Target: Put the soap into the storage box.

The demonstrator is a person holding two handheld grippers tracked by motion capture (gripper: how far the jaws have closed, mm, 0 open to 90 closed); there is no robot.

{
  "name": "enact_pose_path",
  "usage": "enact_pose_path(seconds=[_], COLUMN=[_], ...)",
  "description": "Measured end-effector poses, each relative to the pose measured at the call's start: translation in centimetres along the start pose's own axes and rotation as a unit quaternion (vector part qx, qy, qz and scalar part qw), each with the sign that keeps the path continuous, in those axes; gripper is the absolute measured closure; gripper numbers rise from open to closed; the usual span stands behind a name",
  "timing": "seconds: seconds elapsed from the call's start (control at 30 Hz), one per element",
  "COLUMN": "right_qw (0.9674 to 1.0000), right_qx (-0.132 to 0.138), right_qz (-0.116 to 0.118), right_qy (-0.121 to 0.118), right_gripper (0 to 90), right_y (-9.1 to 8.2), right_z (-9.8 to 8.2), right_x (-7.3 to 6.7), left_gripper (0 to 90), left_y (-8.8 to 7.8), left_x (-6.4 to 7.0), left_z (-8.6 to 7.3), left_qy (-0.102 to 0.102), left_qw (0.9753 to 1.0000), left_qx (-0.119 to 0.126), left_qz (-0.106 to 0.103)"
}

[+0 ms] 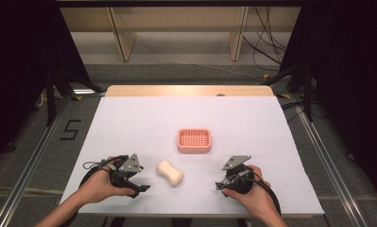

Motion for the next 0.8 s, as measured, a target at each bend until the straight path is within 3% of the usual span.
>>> enact_pose_path(seconds=[0.03, 0.27, 0.3, 0.37, 0.47, 0.6, 0.8], right_qw=[1.0, 1.0, 0.9999, 1.0, 1.0, 1.0, 0.9999], right_qx=[0.001, -0.001, -0.003, 0.0, 0.0, 0.001, 0.002], right_qz=[-0.001, 0.003, 0.005, 0.004, 0.003, 0.002, 0.001], right_qy=[0.002, 0.006, 0.015, 0.007, 0.009, 0.008, 0.01], right_gripper=[36.5, 36.5, 36.5, 36.5, 36.5, 36.5, 36.5], right_y=[0.0, 0.1, 0.2, 0.3, 0.3, 0.3, 0.4], right_z=[0.0, -0.1, -0.2, -0.2, -0.2, -0.3, -0.4], right_x=[0.0, 0.0, 0.0, 0.1, 0.2, 0.3, 0.4], left_gripper=[28.0, 24.5, 24.1, 24.0, 23.9, 23.9, 23.6], left_y=[0.0, 0.6, 0.7, 1.1, 1.3, 1.8, 2.7], left_x=[-0.5, -1.0, -1.0, -1.0, -1.3, -1.4, -1.2], left_z=[0.5, 2.6, 3.0, 3.3, 3.9, 4.4, 5.4], left_qy=[0.015, 0.053, 0.065, 0.083, 0.114, 0.126, 0.161], left_qw=[0.9998, 0.9978, 0.9962, 0.9949, 0.9908, 0.989, 0.9825], left_qx=[-0.011, -0.018, -0.027, -0.033, -0.049, -0.053, -0.063], left_qz=[-0.006, -0.036, -0.051, -0.048, -0.055, -0.056, -0.068])
Point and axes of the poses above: each handheld gripper's, and its own axes: y roughly forward along the jaws, z roughly out of its top, x roughly to its right, the point moved 6 cm from there along y, roughly forward along the jaws, and after that the axes turned 3 degrees about -z, right-handed, at the moved point
